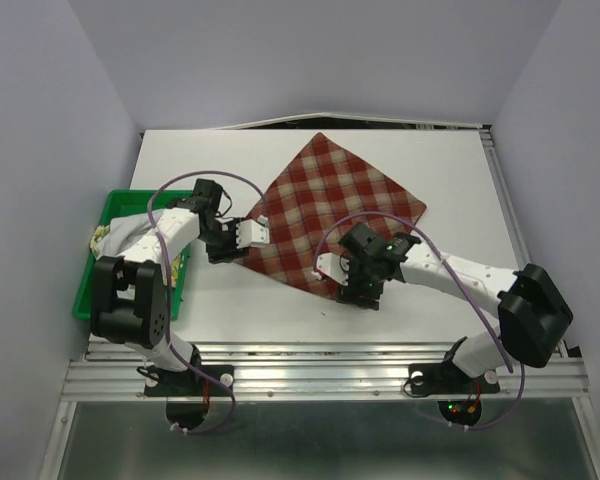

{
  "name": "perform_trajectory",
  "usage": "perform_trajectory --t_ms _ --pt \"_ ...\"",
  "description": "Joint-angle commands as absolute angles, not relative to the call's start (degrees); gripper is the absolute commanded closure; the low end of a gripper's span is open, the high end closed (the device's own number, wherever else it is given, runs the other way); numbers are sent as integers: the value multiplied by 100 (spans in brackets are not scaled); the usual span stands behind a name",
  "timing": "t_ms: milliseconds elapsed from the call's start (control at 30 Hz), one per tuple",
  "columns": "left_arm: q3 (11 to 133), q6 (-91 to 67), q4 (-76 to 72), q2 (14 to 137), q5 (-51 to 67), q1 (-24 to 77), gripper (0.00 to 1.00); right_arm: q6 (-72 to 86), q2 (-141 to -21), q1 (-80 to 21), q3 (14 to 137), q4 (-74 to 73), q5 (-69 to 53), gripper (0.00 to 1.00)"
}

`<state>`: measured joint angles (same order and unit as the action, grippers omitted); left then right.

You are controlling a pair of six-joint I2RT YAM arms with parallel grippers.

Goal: Fold and stack the skirts
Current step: Fold the skirt

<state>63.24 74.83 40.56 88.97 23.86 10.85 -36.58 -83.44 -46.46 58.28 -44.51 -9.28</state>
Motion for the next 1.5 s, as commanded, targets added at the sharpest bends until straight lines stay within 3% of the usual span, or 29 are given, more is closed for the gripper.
perform_trajectory --t_ms 0,433,533,633,733,767,833,867,967,1067,1467 --pt "5706 8760 3412 8517 2303 1099 44 -3674 -8323 -4799 5494 -4203 -686 31" --pt "5177 9580 2663 8877 1916 1099 48 -3199 -8648 -5080 4711 -2866 -18 41" --pt "5045 9773 2558 8973 1819 1099 50 -3129 -8780 -5080 4606 -2672 333 51" --pt "4870 9922 2391 9035 1688 1099 54 -3050 -8789 -5080 4527 -2610 448 71" --pt "4746 10072 2338 9018 1679 1099 58 -2919 -8719 -5080 4579 -2680 387 81" --pt "4711 10098 2338 8974 1687 1099 59 -2892 -8684 -5080 4614 -2715 343 90" --pt "4597 10116 2172 8921 1661 1099 67 -2874 -8561 -5080 4693 -2707 308 97" --pt "4553 10073 2101 8843 1644 1090 76 -2848 -8526 -5080 4719 -2698 290 99" --pt "4587 9837 2126 8667 1757 1029 92 -2655 -8341 -5080 4868 -2803 -25 99" --pt "4886 9563 2486 8360 2143 827 100 -2479 -8183 -5080 5053 -3075 -447 99" --pt "5123 9256 3225 7322 2338 422 100 -2461 -7752 -5080 5290 -3796 -1247 99"
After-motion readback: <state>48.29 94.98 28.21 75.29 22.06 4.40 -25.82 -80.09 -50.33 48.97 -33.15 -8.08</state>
